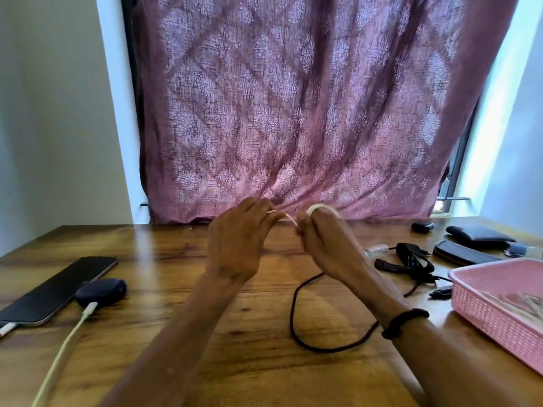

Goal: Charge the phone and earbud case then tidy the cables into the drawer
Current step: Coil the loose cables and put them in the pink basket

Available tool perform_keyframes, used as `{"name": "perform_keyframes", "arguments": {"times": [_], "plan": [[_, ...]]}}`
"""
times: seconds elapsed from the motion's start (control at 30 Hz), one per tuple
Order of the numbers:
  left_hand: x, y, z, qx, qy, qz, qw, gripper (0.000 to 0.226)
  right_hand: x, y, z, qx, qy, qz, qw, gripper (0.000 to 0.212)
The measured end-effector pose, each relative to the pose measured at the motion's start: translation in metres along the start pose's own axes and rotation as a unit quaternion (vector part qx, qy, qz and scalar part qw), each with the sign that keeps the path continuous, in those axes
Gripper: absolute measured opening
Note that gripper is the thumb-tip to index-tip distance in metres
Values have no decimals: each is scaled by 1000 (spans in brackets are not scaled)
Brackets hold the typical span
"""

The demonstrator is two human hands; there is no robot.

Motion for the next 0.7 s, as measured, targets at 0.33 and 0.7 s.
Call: {"name": "perform_keyframes", "arguments": {"times": [0.33, 0.7], "plan": [[9, 14, -17, 37, 44, 106, 993, 34, 42, 18, -22, 217, -714, -391, 539, 33], [-58, 7, -20, 143, 107, -78, 981, 18, -11, -16, 19, -48, -299, -167, 938, 35]]}}
Point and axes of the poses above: each hand's wrist, its own y-axis away from the middle knuckle, its own z-axis out of the back of the hand, x = y × z, the point moved 7 cm from there along -y, towards the middle knuckle, and after that the axes turned 14 degrees about -x, right-handed, at the moved point
